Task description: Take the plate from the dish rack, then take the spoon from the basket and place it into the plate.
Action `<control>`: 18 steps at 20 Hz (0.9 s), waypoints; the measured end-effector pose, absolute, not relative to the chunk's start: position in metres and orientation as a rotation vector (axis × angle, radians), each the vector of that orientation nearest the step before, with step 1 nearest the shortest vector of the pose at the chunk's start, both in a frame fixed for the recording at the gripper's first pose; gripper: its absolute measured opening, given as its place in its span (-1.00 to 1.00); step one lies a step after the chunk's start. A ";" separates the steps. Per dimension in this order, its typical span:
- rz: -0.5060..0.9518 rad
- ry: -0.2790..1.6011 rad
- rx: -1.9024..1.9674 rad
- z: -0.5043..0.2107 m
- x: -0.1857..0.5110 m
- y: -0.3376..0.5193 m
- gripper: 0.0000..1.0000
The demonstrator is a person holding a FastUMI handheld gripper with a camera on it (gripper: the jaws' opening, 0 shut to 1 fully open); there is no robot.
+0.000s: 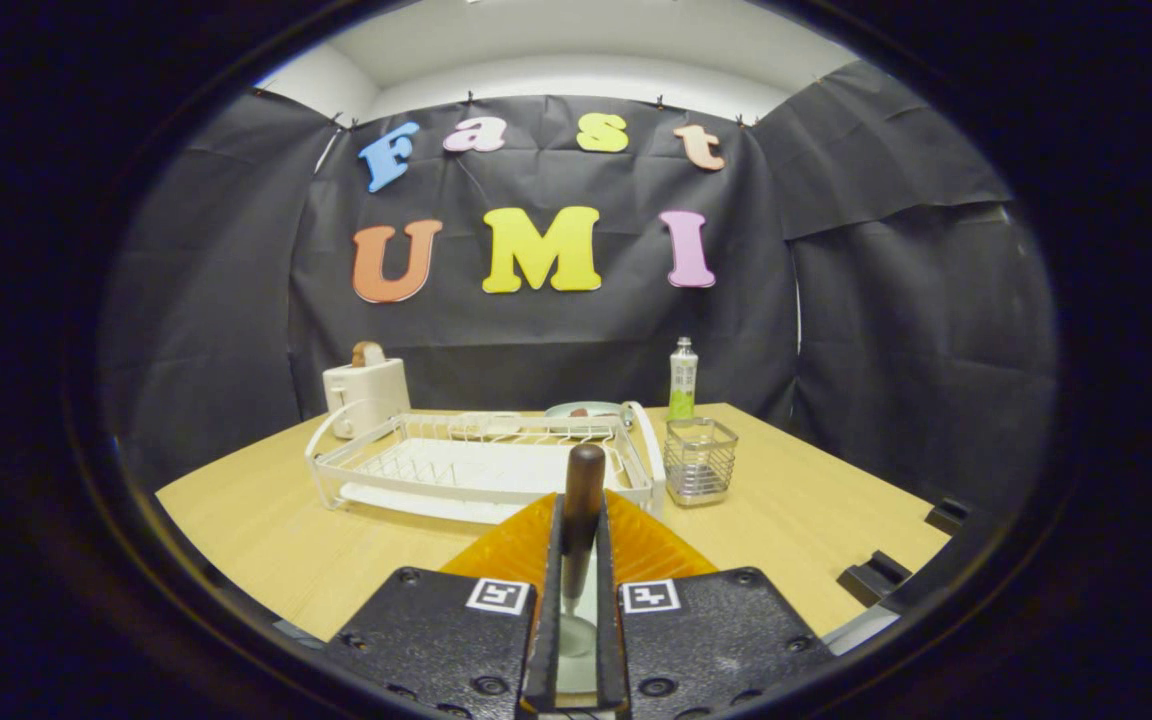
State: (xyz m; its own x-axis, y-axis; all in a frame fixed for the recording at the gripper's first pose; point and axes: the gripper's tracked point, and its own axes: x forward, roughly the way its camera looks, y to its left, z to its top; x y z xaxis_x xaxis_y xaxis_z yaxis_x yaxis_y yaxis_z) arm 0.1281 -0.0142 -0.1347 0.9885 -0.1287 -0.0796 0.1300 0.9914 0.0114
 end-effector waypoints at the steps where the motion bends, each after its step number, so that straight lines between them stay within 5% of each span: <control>1: -0.132 0.077 0.014 -0.132 0.126 -0.017 -0.59; 4: -0.164 0.039 -0.005 -0.118 0.119 -0.027 -0.43; 16: -0.109 -0.017 -0.030 -0.058 0.054 -0.026 0.99; 18: -0.089 -0.025 -0.048 -0.048 0.044 -0.023 1.00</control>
State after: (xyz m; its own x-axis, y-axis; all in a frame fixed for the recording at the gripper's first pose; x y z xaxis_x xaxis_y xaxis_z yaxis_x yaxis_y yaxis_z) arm 0.0445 -0.0230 -0.0483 0.9957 -0.0887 0.0271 0.0899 0.9948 -0.0472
